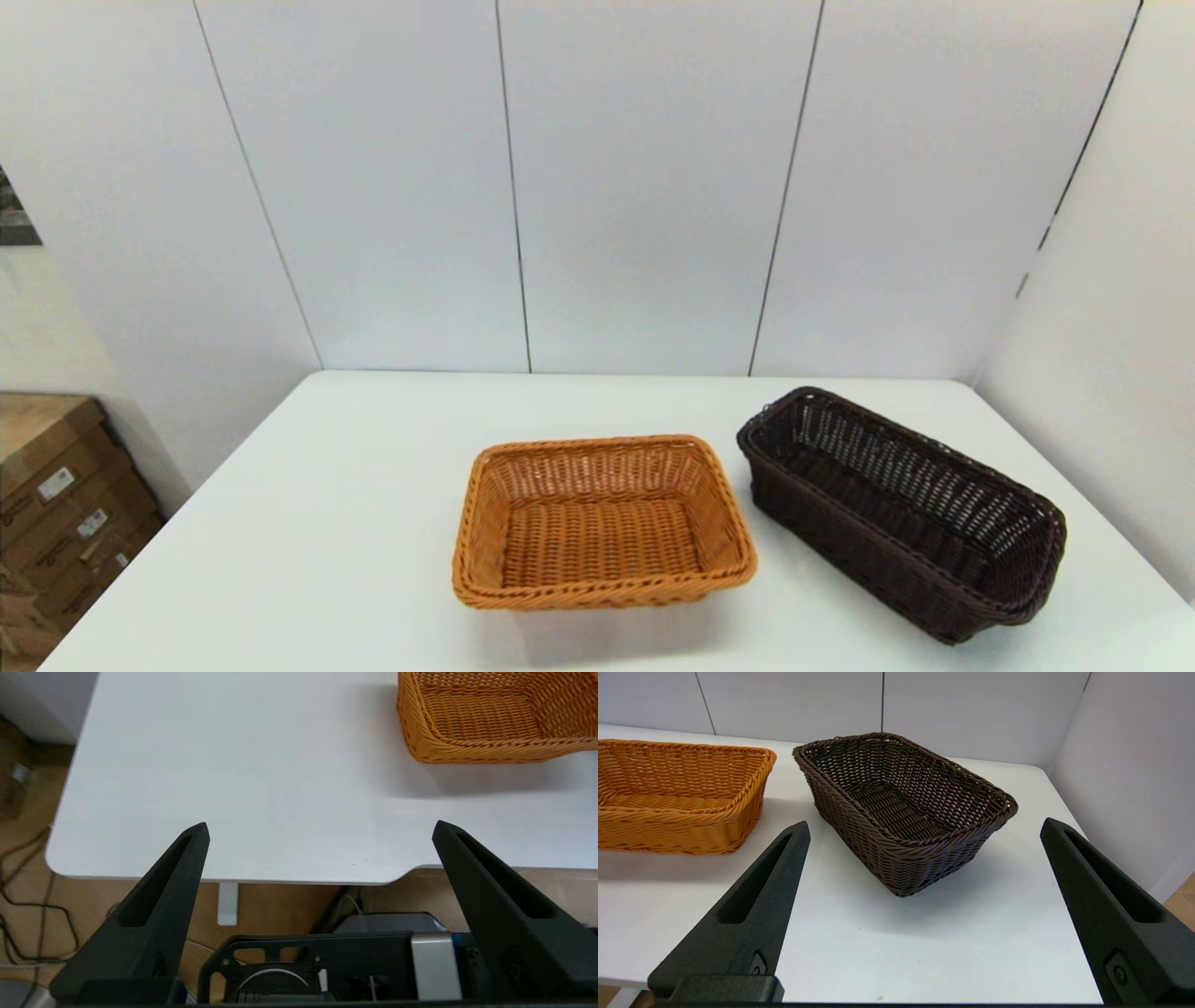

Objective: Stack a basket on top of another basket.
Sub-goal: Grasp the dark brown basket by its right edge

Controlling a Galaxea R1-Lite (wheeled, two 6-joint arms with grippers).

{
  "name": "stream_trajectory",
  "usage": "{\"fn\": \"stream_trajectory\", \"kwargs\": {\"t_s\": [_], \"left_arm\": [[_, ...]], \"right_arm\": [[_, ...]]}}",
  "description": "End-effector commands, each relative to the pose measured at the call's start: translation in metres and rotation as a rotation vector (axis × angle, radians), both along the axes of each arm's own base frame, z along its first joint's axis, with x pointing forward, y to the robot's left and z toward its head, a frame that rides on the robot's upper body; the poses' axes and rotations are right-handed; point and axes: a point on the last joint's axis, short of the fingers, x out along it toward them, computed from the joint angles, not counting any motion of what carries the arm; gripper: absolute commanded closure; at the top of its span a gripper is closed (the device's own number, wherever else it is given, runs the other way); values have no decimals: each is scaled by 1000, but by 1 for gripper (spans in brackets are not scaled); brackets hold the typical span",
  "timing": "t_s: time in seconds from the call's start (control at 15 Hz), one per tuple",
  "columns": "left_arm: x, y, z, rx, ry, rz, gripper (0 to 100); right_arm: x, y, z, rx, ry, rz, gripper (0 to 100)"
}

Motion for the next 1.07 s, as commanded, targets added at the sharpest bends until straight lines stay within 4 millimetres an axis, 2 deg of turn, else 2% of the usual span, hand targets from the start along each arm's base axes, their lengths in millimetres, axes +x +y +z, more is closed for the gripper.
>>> {"fn": "stream_trajectory", "kwargs": {"t_s": [0.07, 0.4, 0.73, 1.0, 1.07], "left_arm": [[-19, -2, -8, 13, -93, 3, 0], [-30, -5, -15, 30, -160, 20, 0], [-30, -5, -4, 95, -268, -11, 0], [-39, -3, -14, 87, -293, -73, 0], [-42, -3, -22, 90, -307, -77, 0]], "right_arm": [[0, 0, 0, 0, 1, 1, 0], [0, 0, 0, 0, 1, 1, 0], [0, 0, 0, 0, 1, 1, 0], [0, 0, 0, 0, 3, 1, 0], [0, 0, 0, 0, 1, 1, 0]]}}
